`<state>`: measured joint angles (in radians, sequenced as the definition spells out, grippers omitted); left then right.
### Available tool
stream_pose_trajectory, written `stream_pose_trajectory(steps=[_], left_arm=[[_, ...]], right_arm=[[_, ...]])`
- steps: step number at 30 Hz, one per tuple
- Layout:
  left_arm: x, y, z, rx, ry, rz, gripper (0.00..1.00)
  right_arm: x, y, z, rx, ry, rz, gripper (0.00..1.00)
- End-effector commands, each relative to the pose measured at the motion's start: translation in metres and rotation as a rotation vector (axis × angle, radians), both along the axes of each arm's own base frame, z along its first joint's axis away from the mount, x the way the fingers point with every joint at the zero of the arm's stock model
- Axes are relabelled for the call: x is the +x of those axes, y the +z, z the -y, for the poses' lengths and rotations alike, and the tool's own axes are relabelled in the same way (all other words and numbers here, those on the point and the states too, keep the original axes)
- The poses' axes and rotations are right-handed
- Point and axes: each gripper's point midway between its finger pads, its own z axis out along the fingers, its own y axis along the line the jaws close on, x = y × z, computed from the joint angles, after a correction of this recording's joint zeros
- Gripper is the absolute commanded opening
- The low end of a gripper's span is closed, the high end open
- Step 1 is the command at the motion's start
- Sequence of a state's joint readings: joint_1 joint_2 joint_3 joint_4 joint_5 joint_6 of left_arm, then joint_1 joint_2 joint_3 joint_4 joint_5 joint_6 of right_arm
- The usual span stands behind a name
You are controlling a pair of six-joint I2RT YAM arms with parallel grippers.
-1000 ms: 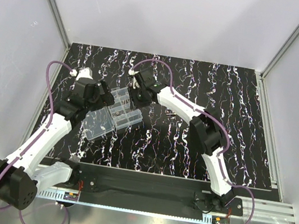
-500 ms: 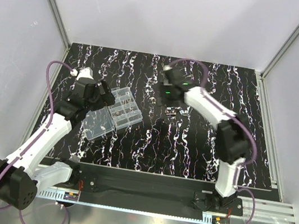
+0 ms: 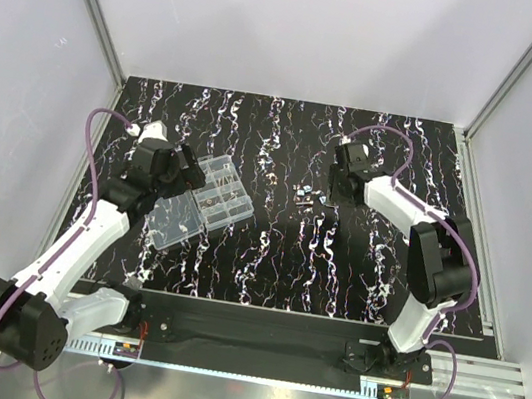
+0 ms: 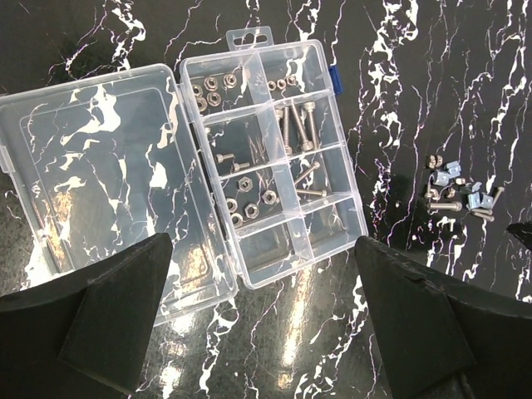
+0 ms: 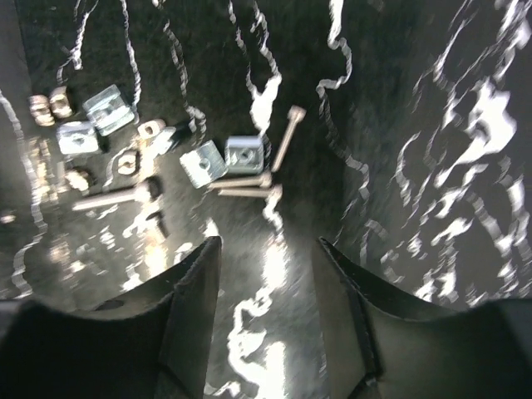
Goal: Sort the screws and nuts into containers
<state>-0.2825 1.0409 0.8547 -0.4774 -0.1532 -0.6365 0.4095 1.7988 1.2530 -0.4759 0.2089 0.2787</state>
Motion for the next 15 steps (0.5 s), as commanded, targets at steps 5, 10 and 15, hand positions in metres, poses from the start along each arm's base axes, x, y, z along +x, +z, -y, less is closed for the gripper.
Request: stream_pose_trajectory(steps=[5,10,15], left_arm=[[0.006,0.004,-0.001,0.011,0.01,0.024,0.99],[0.007,0.004,-0.002,0.015,0.011,0.021,0.99],[0.006,0.004,-0.001,0.013,0.007,0.021,0.99]], right_arm=[[0.048,0.028,0.027,-0.023,-0.1,0.136,0.53],[0.058,0.018,0.015,0.06,-0.209,0.105,0.49],[0.053,-0.003,0.016,0.045,-0.228,0.046,0.47]])
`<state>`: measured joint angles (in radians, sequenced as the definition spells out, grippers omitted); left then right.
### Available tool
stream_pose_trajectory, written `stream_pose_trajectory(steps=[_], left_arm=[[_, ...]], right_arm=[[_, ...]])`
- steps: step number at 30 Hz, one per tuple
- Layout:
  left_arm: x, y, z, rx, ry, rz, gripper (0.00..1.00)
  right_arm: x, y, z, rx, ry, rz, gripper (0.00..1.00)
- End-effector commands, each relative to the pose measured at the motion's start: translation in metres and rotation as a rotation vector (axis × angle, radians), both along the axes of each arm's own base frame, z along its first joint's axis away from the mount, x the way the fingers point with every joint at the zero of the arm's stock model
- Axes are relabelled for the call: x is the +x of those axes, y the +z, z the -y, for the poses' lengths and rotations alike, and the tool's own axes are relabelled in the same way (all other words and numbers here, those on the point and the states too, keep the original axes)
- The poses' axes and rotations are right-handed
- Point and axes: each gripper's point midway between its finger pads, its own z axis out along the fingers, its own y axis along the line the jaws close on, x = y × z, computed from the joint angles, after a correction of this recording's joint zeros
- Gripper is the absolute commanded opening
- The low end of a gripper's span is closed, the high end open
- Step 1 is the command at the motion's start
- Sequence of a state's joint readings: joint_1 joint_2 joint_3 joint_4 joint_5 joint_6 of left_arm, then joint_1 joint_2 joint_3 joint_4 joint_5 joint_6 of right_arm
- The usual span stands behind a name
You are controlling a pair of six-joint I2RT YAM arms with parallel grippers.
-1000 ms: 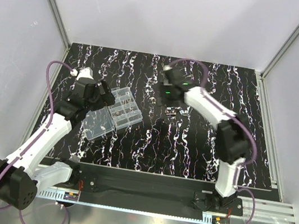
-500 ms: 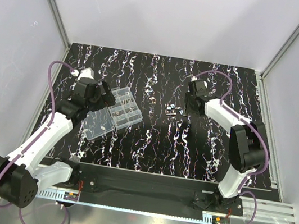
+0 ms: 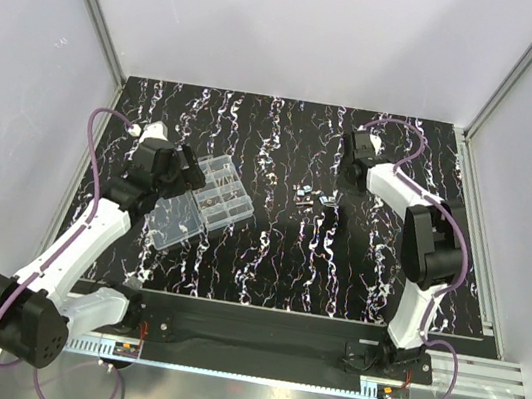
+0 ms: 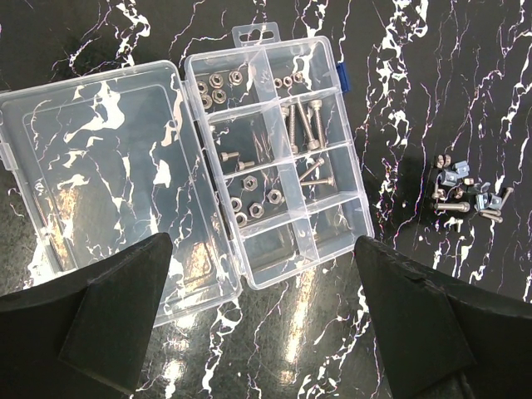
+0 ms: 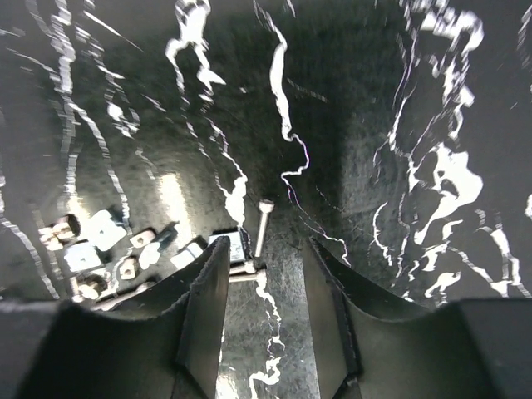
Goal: Sort the screws and nuts into containers
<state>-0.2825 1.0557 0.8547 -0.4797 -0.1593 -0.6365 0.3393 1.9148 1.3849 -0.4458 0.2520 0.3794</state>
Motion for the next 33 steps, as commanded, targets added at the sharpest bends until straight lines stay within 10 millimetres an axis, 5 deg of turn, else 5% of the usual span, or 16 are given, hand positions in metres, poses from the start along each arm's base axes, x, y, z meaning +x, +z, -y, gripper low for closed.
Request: stream_pose_trajectory(steps=[1,17,24,25,29,33], left_arm=[[0.005,0.008,0.0,0.003,0.001,0.034,0.99],[0.005,0.008,-0.003,0.014,0.012,0.036,0.99],[0.006,0.008,-0.003,0.015,0.014,0.034,0.99],[0.005,0.008,-0.003,0.016,0.014,0.033,0.99],[0.006,0.009,-0.002,0.015,0.012,0.034,0.99],[0.006,0.01,-0.003,0.013,0.012,0.039,0.99]], right_arm=[[0.001,-0.01,-0.001,0.007,-0.056,-0.028,0.46],[0.006,-0.043,-0.004,-0.007,-0.059,-0.083,0.37],[-0.001,-0.055,-0.001,-0.035,-0.065,-0.136,0.06],[-0.002,-0.051,0.0,-0.034,-0.074,-0.131,0.0],[-0.002,-0.019,-0.005,0.009,-0.062,-0.078,0.0],[0.007,0.058,-0.038,0.105,0.042,0.068,0.0]])
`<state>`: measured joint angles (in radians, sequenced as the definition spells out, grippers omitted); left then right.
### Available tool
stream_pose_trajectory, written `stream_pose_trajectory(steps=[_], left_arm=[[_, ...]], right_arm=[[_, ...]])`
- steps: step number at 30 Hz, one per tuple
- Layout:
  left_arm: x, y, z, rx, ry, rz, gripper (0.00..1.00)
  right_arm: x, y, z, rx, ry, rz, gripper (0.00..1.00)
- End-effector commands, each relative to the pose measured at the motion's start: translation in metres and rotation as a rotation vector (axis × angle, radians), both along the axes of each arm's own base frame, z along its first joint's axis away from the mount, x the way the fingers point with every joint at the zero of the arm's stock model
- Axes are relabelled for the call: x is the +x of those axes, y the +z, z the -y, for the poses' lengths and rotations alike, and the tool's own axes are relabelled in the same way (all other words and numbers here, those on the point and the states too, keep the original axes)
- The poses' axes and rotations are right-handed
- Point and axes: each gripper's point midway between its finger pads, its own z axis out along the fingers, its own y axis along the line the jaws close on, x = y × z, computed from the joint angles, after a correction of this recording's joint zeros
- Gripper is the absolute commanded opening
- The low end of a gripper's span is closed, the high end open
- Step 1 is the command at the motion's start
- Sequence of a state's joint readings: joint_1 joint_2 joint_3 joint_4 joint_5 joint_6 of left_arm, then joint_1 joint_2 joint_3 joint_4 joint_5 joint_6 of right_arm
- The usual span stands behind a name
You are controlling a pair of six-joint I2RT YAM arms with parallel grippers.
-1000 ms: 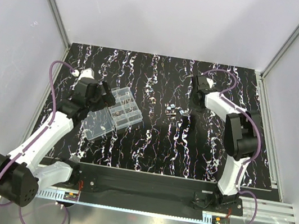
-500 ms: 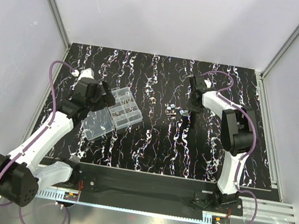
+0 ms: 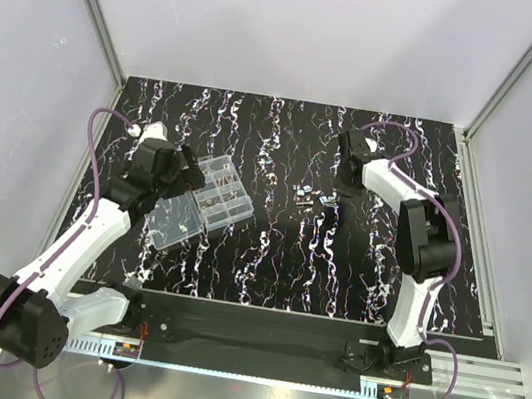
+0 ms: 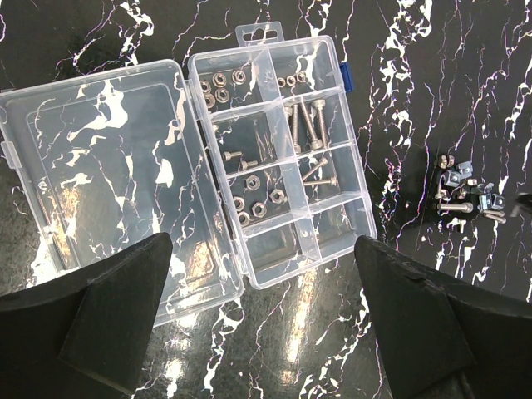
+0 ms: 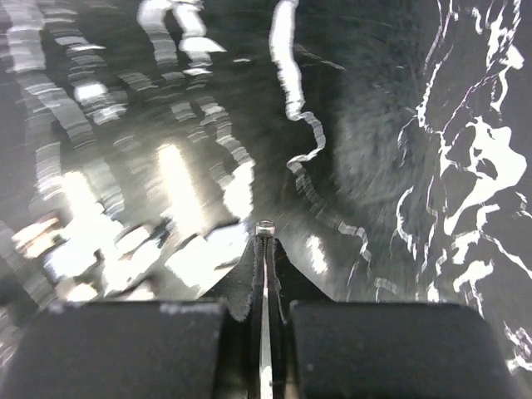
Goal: Sort the screws and nuts into containers
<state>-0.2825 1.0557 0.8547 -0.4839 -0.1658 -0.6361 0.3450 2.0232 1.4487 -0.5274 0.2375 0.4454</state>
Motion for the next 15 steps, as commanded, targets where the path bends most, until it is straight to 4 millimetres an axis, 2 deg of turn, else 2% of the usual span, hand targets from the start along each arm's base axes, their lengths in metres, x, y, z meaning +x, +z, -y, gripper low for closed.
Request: stream_pose_trajectory(steps=[1,2,3,4,5,7,8,9,10,11,12,13,14,15], left_arm=[[0.006,0.011,-0.001,0.006,0.005,0.043,0.99],[0.006,0.012,-0.001,0.006,0.006,0.046,0.99],[0.006,0.013,-0.001,0.003,0.007,0.05,0.99],[0.005,0.013,-0.001,0.005,0.005,0.047,0.99],[0.006,0.014,-0.001,0.003,0.006,0.051,0.99],[0.005,0.015,-0.002,0.004,0.013,0.055,0.99],[0.005,0.016,-0.003,0.003,0.015,0.058,0.99],[0.004,0.017,-0.003,0.003,0.016,0.063,0.99],[0.004,0.018,-0.003,0.001,0.019,0.066,0.99],[0.004,0.018,-0.004,0.0,0.023,0.068,0.99],[0.003,0.019,-0.004,-0.001,0.025,0.071,0.99],[0.003,0.02,-0.004,-0.002,0.026,0.074,0.99],[0.003,0.02,-0.004,-0.005,0.023,0.075,0.99],[0.003,0.021,-0.004,-0.007,0.024,0.079,0.99]], right_arm=[[0.016,0.106,-0.041,0.094,0.123,0.221,0.0],[0.021,0.127,-0.054,0.09,0.154,0.278,0.0],[0.015,0.139,-0.079,0.078,0.213,0.312,0.0],[0.014,0.147,-0.09,0.043,0.249,0.34,0.0],[0.016,0.166,-0.108,0.063,0.28,0.379,0.0],[0.001,0.164,-0.158,0.152,0.396,0.358,0.0],[-0.002,0.171,-0.177,0.201,0.43,0.368,0.0],[-0.012,0.17,-0.211,0.276,0.495,0.357,0.0],[-0.018,0.163,-0.224,0.295,0.523,0.339,0.0],[-0.022,0.165,-0.241,0.318,0.552,0.344,0.0],[-0.024,0.15,-0.254,0.318,0.566,0.321,0.0],[-0.027,0.144,-0.265,0.324,0.581,0.311,0.0],[-0.034,0.149,-0.283,0.344,0.608,0.316,0.0],[-0.037,0.126,-0.291,0.338,0.603,0.261,0.0]])
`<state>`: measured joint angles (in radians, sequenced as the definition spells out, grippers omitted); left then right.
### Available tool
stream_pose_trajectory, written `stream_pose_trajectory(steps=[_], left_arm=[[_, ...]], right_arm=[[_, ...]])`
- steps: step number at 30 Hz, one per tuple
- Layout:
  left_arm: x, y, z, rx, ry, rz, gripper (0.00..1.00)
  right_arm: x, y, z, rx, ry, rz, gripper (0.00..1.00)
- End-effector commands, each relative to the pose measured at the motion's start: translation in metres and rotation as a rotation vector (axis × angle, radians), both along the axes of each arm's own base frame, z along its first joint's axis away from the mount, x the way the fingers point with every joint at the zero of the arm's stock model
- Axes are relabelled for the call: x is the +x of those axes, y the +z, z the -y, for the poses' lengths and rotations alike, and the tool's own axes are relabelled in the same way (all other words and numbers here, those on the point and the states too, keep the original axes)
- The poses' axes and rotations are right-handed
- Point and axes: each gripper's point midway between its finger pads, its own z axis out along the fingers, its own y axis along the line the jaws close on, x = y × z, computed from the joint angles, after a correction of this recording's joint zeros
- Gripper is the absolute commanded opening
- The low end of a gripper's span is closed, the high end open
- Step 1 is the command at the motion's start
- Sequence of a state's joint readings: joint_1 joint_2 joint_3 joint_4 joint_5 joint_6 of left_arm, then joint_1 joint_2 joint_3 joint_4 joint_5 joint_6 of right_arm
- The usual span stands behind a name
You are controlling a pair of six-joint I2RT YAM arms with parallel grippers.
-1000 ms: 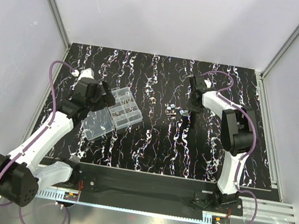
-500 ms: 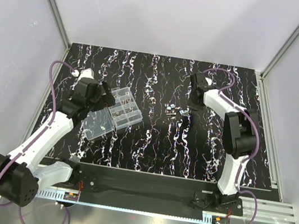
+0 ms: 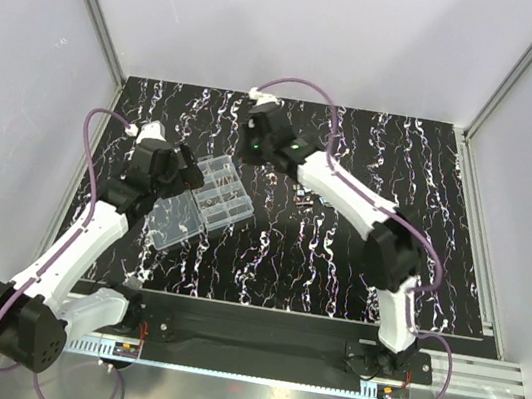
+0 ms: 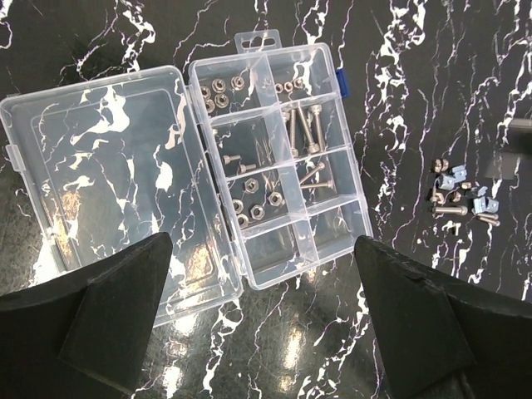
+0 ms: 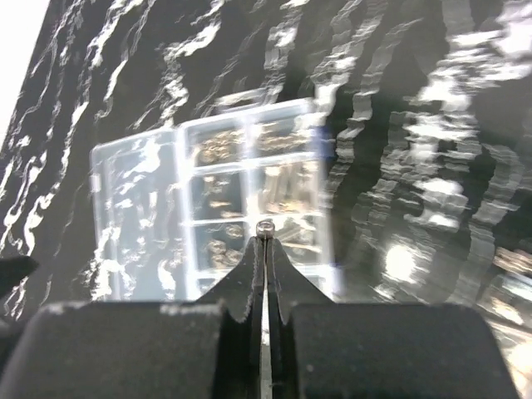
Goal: Sort the screws and nuts into containers
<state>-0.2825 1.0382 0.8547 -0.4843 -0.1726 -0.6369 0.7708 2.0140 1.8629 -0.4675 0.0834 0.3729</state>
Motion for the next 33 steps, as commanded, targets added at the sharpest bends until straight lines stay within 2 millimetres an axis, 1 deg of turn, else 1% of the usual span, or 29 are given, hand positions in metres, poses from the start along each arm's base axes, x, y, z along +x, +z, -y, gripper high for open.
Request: stream_pose_trajectory(steps=[1,2,3,5,6,7,8,10,11,15,18,19,21,22,23,25,27,28,30,31,33], left_arm=[[0.003,0.016,-0.003,-0.006,0.02,0.062,0.99],[0.003,0.017,-0.003,-0.004,0.022,0.062,0.99],[0.002,0.018,-0.004,-0.005,0.025,0.066,0.99],[0.002,0.02,-0.005,-0.002,0.032,0.071,0.99],[0.002,0.021,-0.006,-0.003,0.034,0.076,0.99],[0.001,0.021,-0.007,-0.002,0.039,0.077,0.99],[0.001,0.021,-0.007,-0.003,0.04,0.077,0.99],[0.001,0.022,-0.006,-0.006,0.039,0.079,0.99],[0.001,0.021,-0.006,-0.008,0.037,0.077,0.99],[0.001,0.02,-0.004,-0.011,0.029,0.075,0.99],[0.001,0.021,-0.006,-0.007,0.035,0.077,0.99],[0.001,0.02,-0.006,-0.006,0.035,0.074,0.99],[0.001,0.02,-0.006,-0.006,0.035,0.074,0.99],[0.001,0.02,-0.005,-0.004,0.034,0.075,0.99],[0.001,0.019,-0.006,-0.004,0.035,0.073,0.99],[0.002,0.02,-0.006,-0.004,0.036,0.076,0.99],[0.002,0.019,-0.006,-0.004,0.035,0.073,0.99],[0.002,0.018,-0.005,-0.004,0.032,0.07,0.99],[0.002,0.017,-0.005,-0.004,0.031,0.067,0.99],[0.002,0.017,-0.005,-0.004,0.03,0.068,0.99],[0.002,0.018,-0.005,-0.003,0.032,0.07,0.99]], right_arm=[[-0.011,-0.048,-0.036,-0.009,0.062,-0.118,0.0],[-0.013,-0.043,-0.047,0.007,0.078,-0.115,0.0],[-0.016,-0.059,-0.05,-0.018,0.081,-0.144,0.0],[-0.016,-0.065,-0.054,-0.033,0.077,-0.147,0.0],[-0.02,-0.071,-0.055,-0.052,0.078,-0.153,0.0],[-0.018,-0.074,-0.051,-0.068,0.059,-0.151,0.0],[-0.02,-0.081,-0.049,-0.085,0.054,-0.159,0.0],[-0.023,-0.086,-0.044,-0.104,0.039,-0.172,0.0],[-0.025,-0.093,-0.04,-0.117,0.034,-0.184,0.0],[-0.028,-0.102,-0.039,-0.12,0.039,-0.191,0.0],[-0.025,-0.105,-0.039,-0.122,0.028,-0.183,0.0],[-0.022,-0.103,-0.041,-0.117,0.025,-0.177,0.0],[-0.021,-0.109,-0.041,-0.135,0.029,-0.184,0.0],[-0.019,-0.105,-0.043,-0.128,0.029,-0.177,0.0],[-0.02,-0.109,-0.043,-0.137,0.029,-0.186,0.0],[-0.019,-0.105,-0.044,-0.132,0.032,-0.182,0.07],[-0.019,-0.101,-0.045,-0.125,0.032,-0.177,0.09],[-0.018,-0.1,-0.045,-0.121,0.034,-0.174,0.13],[-0.019,-0.1,-0.046,-0.127,0.037,-0.179,0.16],[-0.018,-0.096,-0.048,-0.122,0.042,-0.174,0.22],[-0.02,-0.101,-0.044,-0.145,0.041,-0.194,0.24]])
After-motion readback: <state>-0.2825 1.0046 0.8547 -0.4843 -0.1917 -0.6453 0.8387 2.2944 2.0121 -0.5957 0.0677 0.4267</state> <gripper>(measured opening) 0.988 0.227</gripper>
